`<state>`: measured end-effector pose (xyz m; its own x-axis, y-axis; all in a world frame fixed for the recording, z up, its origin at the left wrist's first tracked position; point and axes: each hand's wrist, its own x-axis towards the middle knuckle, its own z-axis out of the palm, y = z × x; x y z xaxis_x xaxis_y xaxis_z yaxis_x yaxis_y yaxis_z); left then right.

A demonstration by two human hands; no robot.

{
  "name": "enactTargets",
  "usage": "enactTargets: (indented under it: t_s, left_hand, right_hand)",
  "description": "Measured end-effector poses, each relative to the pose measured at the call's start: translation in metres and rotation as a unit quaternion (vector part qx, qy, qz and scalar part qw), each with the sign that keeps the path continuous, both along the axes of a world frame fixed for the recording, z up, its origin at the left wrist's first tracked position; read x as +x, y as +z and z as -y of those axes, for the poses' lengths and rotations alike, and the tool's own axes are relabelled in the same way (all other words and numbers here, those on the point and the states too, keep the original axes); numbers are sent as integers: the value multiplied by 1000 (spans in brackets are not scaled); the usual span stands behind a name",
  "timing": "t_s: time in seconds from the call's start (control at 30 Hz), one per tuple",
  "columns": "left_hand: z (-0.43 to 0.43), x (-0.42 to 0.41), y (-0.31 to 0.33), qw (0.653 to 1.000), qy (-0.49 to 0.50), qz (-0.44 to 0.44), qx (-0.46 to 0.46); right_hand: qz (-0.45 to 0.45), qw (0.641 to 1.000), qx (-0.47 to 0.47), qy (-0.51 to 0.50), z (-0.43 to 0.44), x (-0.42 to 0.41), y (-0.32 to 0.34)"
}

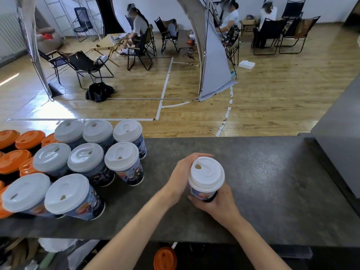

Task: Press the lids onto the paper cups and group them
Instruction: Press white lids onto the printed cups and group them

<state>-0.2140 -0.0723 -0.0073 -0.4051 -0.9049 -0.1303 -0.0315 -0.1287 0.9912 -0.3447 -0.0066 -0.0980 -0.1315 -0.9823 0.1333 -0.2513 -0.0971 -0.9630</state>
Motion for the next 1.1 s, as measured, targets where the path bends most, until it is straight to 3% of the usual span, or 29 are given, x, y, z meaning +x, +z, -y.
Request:
enactTargets:
  t_s: [0.1, 0.27, 0.37, 0.43, 0.6, 0.7, 0.87, 1.1]
  left_hand:
    - [1, 3, -3, 1000, -6, 1, -13]
    - [-22, -8, -27, 981, 143, -70, -110]
    - [-30, -15, -31, 973, 179, -78, -124]
    - [-22, -13, -23, 981, 160, -66, -82]
    - [2, 4, -2, 1000, -30, -7, -3]
    - [-3, 1, -6, 999, 30, -26, -12]
    - [-25, -9, -34, 972, 179, -73, -134]
    - [7, 9, -14, 995, 11, -16, -94]
  right_hand:
    - [-7, 1000, 2, 2, -1, 1, -1]
    - [0, 1000, -4, -10, 0, 3, -2]
    - [-9, 1000, 1, -6, 1, 2, -1]
    - [-9, 1000, 7, 0, 2, 1, -3]
    - [-19, 999, 19, 20, 2, -1, -7]
    - [-12, 1000, 15, 16, 1, 1, -6]
    - [-6, 1000, 9, -6, 4, 0, -8]
    - [-7, 1000, 5, 2, 5, -1, -10]
